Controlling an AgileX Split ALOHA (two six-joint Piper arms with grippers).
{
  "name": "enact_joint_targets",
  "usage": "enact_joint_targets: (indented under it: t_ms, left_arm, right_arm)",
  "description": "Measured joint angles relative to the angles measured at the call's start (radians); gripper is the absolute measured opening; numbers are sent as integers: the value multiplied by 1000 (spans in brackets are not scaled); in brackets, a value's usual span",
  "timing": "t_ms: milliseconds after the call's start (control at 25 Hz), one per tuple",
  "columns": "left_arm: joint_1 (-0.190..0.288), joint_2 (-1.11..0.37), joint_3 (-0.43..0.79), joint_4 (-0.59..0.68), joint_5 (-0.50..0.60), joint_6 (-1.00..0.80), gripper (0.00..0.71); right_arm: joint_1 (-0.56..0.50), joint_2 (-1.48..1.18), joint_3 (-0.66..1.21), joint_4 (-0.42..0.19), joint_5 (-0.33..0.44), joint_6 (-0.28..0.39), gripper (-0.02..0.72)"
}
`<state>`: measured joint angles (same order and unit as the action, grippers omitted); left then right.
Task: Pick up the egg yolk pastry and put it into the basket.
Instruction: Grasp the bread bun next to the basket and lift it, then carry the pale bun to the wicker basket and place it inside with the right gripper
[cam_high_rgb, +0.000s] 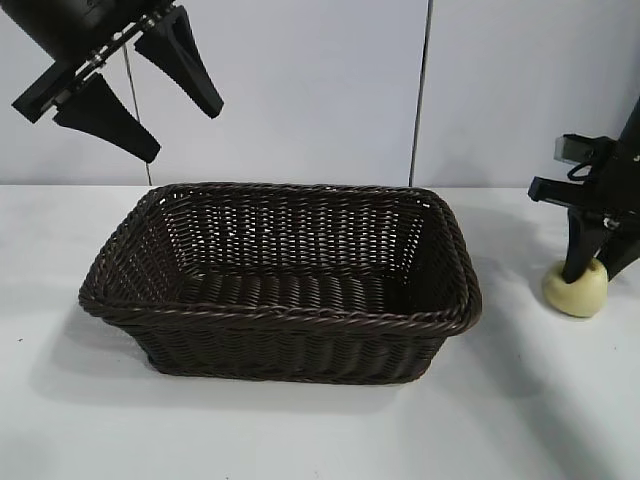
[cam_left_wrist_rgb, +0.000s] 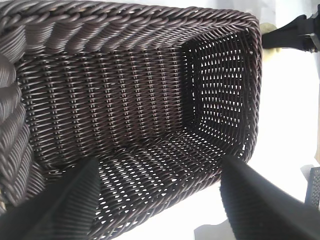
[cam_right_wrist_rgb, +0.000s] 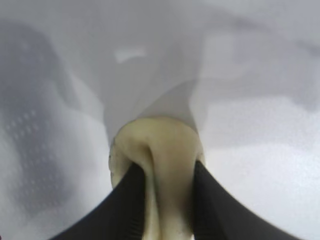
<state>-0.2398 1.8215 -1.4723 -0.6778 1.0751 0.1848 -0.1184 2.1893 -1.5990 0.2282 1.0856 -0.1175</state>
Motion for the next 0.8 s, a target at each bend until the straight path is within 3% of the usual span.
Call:
enact_joint_targets:
  t_ms: [280,800]
  left_arm:
    - [0,0,0,0,-1,0,497]
    - [0,0,0,0,2,0,497]
  right_arm:
    - [28,-120,0,19,13,-34,30]
    - [131,-339,0,52,113,-37,24]
